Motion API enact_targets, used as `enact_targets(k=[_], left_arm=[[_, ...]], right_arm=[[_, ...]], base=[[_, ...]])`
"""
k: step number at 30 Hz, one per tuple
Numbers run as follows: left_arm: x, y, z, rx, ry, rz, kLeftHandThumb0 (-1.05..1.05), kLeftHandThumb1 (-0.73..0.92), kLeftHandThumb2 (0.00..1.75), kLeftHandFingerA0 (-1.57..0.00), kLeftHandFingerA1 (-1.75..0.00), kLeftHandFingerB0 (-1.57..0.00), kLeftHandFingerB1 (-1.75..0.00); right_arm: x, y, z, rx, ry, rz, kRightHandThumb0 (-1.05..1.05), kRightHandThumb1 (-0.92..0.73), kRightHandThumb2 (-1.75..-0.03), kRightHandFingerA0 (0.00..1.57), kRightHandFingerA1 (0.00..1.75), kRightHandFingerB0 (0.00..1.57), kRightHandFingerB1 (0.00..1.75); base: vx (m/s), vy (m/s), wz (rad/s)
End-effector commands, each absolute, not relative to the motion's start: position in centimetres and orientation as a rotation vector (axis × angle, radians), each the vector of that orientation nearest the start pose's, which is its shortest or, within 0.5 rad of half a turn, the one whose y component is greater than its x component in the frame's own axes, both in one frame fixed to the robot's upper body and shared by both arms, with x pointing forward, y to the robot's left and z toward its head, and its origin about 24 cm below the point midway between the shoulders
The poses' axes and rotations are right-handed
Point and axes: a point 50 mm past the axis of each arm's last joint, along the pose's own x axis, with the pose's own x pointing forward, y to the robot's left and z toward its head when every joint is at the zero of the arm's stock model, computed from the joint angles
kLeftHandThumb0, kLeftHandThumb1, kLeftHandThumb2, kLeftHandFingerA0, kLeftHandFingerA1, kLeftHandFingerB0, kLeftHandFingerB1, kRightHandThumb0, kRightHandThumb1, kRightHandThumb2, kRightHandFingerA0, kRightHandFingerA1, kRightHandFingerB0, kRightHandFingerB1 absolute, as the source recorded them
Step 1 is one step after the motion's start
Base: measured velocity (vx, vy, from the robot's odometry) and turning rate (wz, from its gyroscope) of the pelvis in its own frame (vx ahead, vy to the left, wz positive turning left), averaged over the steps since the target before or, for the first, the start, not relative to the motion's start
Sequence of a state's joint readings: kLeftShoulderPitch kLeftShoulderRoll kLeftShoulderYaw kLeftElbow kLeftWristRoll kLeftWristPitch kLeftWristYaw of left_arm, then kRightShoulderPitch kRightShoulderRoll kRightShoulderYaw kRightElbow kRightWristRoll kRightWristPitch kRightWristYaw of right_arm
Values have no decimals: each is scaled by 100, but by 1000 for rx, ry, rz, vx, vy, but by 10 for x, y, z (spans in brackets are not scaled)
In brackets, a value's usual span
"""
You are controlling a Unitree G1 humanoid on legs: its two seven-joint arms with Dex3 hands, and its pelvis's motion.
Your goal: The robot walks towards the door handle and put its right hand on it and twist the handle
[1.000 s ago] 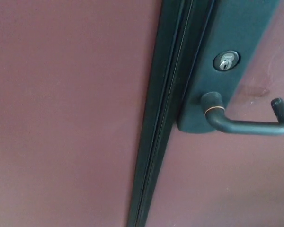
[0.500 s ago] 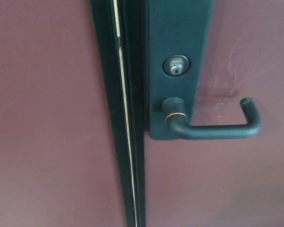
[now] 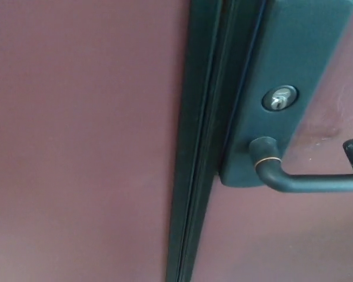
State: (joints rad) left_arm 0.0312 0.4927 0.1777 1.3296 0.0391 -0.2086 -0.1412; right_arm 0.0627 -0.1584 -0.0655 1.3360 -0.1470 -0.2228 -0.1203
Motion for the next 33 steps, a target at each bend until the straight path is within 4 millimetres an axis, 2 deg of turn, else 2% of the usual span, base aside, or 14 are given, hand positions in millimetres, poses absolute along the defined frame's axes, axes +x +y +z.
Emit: enact_targets(k=[1, 12, 16, 20, 21, 23, 24, 27, 28, 29, 30, 31, 32, 33], left_arm=[[69, 344, -119, 302, 1119, 253, -23, 57, 57, -76, -54, -58, -43], [77, 345, -118, 327, 1117, 242, -23, 57, 57, -75, -51, -58, -43], [74, 347, -117, 329, 1120, 240, -22, 57, 57, -74, -50, -58, -43], [80, 350, -114, 327, 1094, 256, -22, 57, 58, -75, -50, -58, -43], [76, 349, -115, 332, 1099, 252, -22, 57, 58, -75, -51, -58, -43], [68, 348, -117, 342, 1110, 243, -22, 57, 58, -75, -51, -58, -43], [70, 349, -116, 345, 1111, 235, -22, 57, 58, -75, -51, -58, -43], [74, 349, -115, 340, 1100, 242, -22, 57, 57, -75, -51, -58, -43], [69, 350, -115, 338, 1107, 245, -22, 57, 58, -75, -50, -58, -43], [72, 351, -114, 323, 1099, 255, -22, 57, 57, -74, -50, -58, -43], [72, 351, -114, 324, 1100, 255, -22, 57, 57, -73, -49, -57, -43], [71, 352, -114, 329, 1103, 253, -22, 57, 57, -73, -49, -57, -43], [70, 352, -114, 334, 1104, 252, -22, 57, 57, -73, -48, -57, -43], [68, 352, -115, 334, 1110, 249, -22, 57, 57, -72, -48, -57, -43]], right_arm=[[58, -222, -167, -262, 1157, -159, -25, -54, -57, 86, 49, 66, 43], [69, -216, -167, -238, 1131, -153, -24, -55, -56, 85, 50, 64, 43], [68, -216, -167, -250, 1141, -154, -25, -55, -57, 83, 49, 64, 43], [85, -218, -164, -142, 1091, -219, -21, -58, -58, 81, 51, 58, 42], [83, -219, -164, -108, 1085, -234, -19, -58, -58, 75, 49, 54, 40], [79, -224, -163, -52, 1074, -249, -20, -57, -57, 74, 49, 52, 40], [79, -233, -160, -45, 1053, -219, -33, -48, -68, 63, 54, 43, 45], [82, -247, -155, -46, 1017, -222, -39, -47, -70, 55, 52, 39, 45], [76, -255, -152, -38, 997, -246, -41, -47, -70, 51, 51, 40, 45], [77, -264, -147, -53, 957, -261, -35, -55, -56, 56, 42, 44, 36], [77, -267, -145, -55, 942, -267, -51, -63, -59, 44, 52, 36, 33], [76, -271, -143, -57, 926, -274, -51, -63, -59, 44, 52, 36, 33], [75, -286, -134, -56, 852, -350, -38, -54, -56, 56, 41, 44, 36], [74, -291, -131, -61, 833, -373, -39, -54, -56, 54, 41, 45, 36]], base=[[0, 0, 0], [-5, -22, 1], [0, 0, 0], [0, 0, 0], [0, 0, 0], [0, 0, 0], [0, 0, 0], [0, 0, 0], [0, 0, 0], [0, 0, 0], [0, 0, 0], [0, 0, 0], [0, 0, 0], [0, 0, 0]])
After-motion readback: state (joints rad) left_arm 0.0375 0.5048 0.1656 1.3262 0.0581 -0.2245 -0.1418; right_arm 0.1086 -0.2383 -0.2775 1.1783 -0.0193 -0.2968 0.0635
